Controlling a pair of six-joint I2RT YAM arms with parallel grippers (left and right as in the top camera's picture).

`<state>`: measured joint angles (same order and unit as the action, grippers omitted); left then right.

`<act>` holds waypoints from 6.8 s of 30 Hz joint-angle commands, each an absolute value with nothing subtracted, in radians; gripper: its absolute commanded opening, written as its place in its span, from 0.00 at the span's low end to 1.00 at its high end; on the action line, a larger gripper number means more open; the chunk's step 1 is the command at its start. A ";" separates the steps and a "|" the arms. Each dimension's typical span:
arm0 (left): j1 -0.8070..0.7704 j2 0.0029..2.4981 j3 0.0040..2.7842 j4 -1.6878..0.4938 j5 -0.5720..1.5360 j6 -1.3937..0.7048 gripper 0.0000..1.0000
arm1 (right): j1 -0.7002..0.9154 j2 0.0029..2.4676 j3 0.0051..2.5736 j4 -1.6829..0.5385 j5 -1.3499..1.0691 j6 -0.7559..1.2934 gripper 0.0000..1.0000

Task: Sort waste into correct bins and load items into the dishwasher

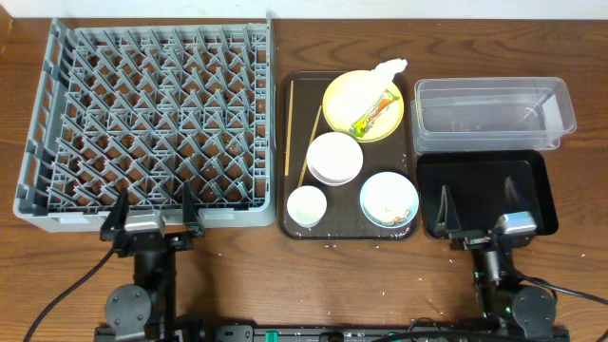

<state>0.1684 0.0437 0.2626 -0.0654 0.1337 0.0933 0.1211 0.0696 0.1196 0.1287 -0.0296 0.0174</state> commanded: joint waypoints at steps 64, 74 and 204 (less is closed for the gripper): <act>0.174 1.143 1.057 -0.703 0.146 0.066 0.94 | 0.405 2.331 2.048 -0.931 0.299 0.883 0.99; 0.174 1.162 1.057 -0.703 0.146 0.066 0.94 | 0.403 2.426 2.048 -0.889 0.295 0.873 0.82; 0.174 1.162 1.057 -0.702 0.146 0.066 0.94 | 0.595 1.615 1.330 -1.091 0.098 0.272 0.01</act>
